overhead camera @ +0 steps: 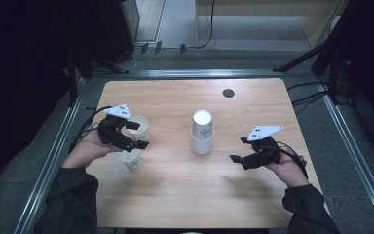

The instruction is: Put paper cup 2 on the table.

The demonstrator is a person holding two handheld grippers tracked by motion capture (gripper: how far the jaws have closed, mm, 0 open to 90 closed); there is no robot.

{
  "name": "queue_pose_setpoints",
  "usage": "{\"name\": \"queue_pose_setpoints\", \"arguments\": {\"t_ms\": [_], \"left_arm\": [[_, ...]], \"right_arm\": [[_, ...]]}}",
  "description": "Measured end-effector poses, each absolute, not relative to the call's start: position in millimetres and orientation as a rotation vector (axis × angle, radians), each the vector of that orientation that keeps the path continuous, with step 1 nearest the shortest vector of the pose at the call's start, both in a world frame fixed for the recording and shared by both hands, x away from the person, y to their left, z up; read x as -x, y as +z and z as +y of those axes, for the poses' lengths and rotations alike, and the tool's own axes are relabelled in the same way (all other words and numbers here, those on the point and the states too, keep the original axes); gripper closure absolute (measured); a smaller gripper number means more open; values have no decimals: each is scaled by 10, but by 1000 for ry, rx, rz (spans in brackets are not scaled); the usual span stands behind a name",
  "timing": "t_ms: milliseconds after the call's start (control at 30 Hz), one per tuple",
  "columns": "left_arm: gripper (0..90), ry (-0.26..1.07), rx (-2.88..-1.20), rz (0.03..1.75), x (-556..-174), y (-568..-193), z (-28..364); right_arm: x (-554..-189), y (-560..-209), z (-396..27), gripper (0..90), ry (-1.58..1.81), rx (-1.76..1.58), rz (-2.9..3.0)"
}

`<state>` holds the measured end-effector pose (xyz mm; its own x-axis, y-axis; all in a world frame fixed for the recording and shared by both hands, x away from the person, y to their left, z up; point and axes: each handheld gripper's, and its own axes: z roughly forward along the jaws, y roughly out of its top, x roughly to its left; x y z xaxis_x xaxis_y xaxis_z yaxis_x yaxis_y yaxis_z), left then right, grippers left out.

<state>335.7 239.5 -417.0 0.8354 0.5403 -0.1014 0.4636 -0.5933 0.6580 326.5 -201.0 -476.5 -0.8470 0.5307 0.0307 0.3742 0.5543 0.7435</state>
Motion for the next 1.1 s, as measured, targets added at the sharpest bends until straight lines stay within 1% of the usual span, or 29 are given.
{"name": "queue_pose_setpoints", "arguments": {"t_ms": [233,500,700,767,833,967,1100], "left_arm": [[142,130,-2279,737,-3375,-4216,2080],[142,94,-2242,693,-3317,-4230,1788],[142,92,-2260,679,-3276,-4294,1592],[142,69,-2246,679,-3257,-4325,1540],[141,89,-2247,683,-3231,-4349,1497],[142,89,-2215,708,-3185,-4409,1433],[141,96,-2210,696,-3134,-4468,1386]], "right_arm": [[-3235,-4765,-2008,215,1165,-751,2593],[-3228,-4776,-1958,215,1160,-727,2609],[-3209,-4788,-1910,215,1156,-706,2629],[-3196,-4790,-1899,215,1157,-701,2633],[-3184,-4787,-1890,215,1158,-690,2635],[-3165,-4783,-1874,215,1168,-686,2636],[-3152,-4799,-1818,215,1167,-659,2650]]}}
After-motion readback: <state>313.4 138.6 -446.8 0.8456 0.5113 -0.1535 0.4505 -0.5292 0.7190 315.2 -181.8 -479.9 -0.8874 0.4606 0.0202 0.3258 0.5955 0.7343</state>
